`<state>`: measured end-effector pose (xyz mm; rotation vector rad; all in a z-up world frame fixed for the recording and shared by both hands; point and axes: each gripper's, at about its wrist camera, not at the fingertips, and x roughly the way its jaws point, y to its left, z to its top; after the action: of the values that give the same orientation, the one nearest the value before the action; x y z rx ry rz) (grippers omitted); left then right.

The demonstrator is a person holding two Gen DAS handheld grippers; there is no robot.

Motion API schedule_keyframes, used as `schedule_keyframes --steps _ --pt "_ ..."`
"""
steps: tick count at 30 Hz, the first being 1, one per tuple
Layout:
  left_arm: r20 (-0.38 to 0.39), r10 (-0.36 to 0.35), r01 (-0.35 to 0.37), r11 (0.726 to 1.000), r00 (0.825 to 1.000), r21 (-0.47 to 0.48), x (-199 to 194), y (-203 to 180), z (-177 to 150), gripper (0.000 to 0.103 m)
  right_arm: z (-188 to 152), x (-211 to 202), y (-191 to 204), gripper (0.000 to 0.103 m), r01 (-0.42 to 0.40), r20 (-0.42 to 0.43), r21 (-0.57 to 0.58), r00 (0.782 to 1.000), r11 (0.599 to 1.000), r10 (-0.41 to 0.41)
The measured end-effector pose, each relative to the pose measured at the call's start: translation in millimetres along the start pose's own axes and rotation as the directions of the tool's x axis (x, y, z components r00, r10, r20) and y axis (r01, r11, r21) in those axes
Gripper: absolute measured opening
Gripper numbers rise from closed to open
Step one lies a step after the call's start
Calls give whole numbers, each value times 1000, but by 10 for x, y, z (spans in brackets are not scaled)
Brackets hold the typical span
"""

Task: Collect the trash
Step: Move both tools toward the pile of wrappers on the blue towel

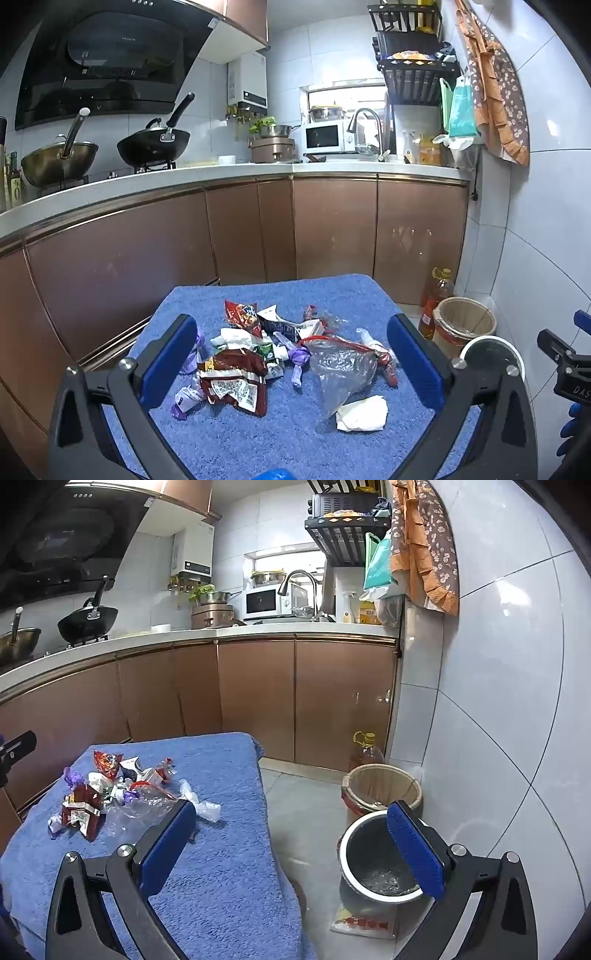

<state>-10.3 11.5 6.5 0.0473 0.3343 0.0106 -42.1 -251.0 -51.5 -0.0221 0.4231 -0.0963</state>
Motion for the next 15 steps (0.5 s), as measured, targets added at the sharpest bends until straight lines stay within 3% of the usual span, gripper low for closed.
schedule_keyframes --steps 15 --pt "-7 -40 40 999 999 5 27 58 77 103 98 2 -44 103 -22 4 11 1000 1000 22"
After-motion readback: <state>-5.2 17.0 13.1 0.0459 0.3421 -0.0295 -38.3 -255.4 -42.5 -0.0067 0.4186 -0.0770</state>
